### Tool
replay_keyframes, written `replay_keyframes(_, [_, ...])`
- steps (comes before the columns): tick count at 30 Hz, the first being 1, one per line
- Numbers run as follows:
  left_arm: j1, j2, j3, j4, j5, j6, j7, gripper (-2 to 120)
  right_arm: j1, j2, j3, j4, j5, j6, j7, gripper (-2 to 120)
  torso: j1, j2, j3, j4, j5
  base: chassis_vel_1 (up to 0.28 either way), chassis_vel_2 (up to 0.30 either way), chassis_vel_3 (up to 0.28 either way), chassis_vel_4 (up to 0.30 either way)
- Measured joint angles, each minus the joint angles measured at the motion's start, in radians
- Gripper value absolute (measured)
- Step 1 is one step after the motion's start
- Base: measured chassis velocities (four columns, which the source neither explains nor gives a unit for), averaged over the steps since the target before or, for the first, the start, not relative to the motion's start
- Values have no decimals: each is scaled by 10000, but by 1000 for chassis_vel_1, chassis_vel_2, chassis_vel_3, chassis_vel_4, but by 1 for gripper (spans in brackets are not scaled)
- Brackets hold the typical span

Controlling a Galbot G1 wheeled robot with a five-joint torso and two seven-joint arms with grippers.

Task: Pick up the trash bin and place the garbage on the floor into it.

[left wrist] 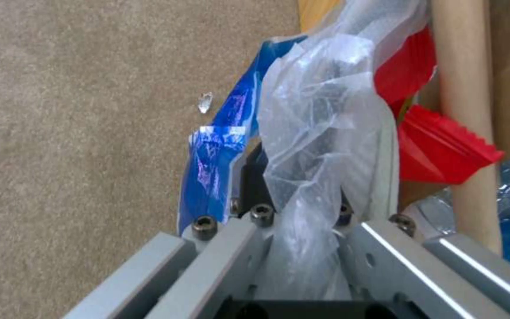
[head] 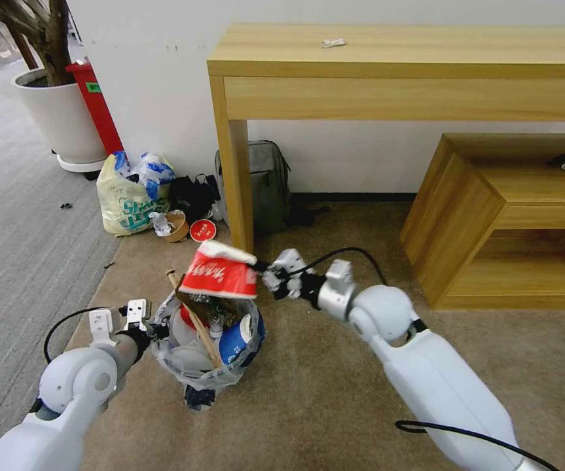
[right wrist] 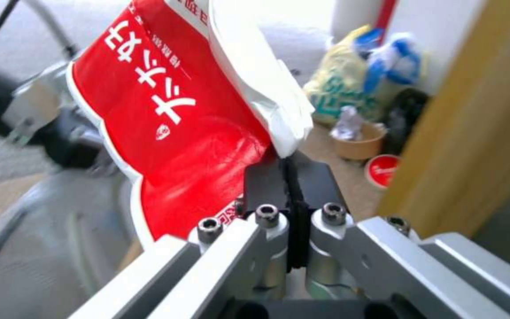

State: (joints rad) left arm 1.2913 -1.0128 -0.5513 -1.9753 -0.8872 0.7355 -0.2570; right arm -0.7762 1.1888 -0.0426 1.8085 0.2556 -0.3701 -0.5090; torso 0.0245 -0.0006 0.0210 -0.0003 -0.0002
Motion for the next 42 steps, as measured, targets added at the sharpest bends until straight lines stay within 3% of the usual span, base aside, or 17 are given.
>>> replay_keyframes(14, [-87,97,129,-47,-108,0,-107,0,625,163,-976,-1061,-1794,650,-317,0,0,1,0,0,0,0,0,0,0])
replay_keyframes(30, [159,367,27,-223,-231,0,-37,0,946,-61,-1319,-1147,-2666,1279,-1281,0,0,0,0,0,1,0,0,0,0])
replay_keyframes(42, [275,474,-5,-261,-264,0,-12,0,1174,-18,-1569,-1544,-3478,1584,-1255,0,0,0,0,0,1,0,0,0,0])
